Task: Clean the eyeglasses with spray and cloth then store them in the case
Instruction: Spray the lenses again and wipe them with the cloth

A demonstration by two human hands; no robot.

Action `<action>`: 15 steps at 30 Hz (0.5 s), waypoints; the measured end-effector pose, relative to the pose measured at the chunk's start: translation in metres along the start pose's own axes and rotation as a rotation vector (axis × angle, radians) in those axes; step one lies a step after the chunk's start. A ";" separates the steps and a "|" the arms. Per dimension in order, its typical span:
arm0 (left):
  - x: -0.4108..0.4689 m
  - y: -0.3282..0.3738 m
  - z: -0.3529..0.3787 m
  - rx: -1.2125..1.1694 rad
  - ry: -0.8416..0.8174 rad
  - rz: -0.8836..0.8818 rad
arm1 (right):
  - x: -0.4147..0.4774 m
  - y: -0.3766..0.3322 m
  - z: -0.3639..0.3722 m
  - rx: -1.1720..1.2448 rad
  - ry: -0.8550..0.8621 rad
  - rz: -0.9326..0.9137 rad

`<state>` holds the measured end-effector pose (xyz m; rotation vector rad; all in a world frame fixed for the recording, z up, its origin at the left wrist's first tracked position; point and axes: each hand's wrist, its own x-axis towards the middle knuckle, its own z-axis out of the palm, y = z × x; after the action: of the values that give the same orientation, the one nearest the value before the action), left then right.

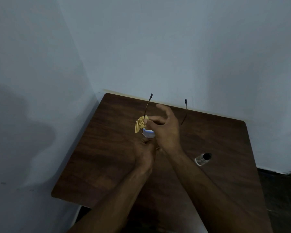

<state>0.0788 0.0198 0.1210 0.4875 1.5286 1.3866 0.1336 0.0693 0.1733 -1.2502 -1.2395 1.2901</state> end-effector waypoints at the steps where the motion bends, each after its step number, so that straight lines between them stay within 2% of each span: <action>1: -0.001 -0.002 -0.001 0.020 -0.005 0.006 | 0.002 -0.004 -0.001 0.040 0.004 0.007; 3: -0.001 -0.005 0.000 -0.013 -0.011 0.055 | 0.004 -0.014 -0.002 0.133 0.009 0.036; 6: -0.010 -0.002 0.000 -0.074 -0.059 -0.030 | 0.008 -0.028 -0.003 0.259 0.021 0.069; 15: -0.015 -0.004 -0.005 -0.118 -0.067 -0.110 | 0.017 -0.038 -0.006 0.366 0.019 0.107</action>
<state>0.0826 0.0041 0.1222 0.3684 1.3904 1.3525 0.1374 0.0890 0.2101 -1.0700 -0.8812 1.4999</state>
